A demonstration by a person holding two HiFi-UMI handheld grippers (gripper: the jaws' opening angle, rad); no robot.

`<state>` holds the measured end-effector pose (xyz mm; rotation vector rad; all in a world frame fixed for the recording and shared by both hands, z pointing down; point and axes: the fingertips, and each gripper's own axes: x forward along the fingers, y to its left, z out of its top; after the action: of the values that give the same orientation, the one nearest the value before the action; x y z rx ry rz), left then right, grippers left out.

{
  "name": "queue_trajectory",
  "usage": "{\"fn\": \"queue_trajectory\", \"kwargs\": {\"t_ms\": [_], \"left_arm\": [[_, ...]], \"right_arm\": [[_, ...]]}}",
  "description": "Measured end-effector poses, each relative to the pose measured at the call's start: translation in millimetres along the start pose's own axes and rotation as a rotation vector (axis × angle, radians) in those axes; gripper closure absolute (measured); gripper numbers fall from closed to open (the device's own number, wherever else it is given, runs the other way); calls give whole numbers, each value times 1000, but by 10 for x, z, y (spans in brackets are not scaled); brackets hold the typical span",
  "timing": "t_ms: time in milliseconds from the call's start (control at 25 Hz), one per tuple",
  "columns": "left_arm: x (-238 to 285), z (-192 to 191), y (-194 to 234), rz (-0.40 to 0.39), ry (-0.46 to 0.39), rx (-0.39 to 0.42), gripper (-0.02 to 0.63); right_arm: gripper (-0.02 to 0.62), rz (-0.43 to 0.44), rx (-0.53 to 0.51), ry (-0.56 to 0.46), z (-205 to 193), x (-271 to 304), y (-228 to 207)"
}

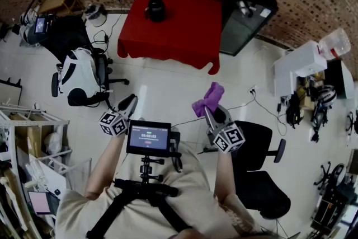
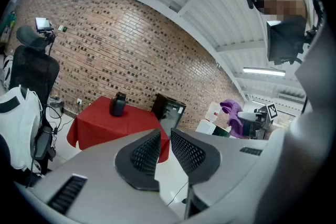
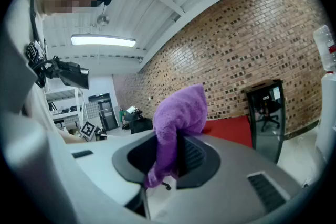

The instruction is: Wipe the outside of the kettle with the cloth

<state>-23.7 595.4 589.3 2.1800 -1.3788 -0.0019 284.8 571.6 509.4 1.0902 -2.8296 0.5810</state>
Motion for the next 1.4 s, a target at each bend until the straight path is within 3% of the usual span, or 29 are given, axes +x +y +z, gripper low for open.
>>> {"fn": "queue_trajectory", "kwargs": {"t_ms": [520,920,1400], "left_arm": [[85,-133,30,36,15,-39,548],[765,343,471,-43,58,-6,549],[1439,948,1287,-106,82,-5,549]], "right_arm": [[500,21,20,51,-197,143,-250],[500,-54,41,10,141,749,-536],[500,-93,11,14,456,1871,-793]]}}
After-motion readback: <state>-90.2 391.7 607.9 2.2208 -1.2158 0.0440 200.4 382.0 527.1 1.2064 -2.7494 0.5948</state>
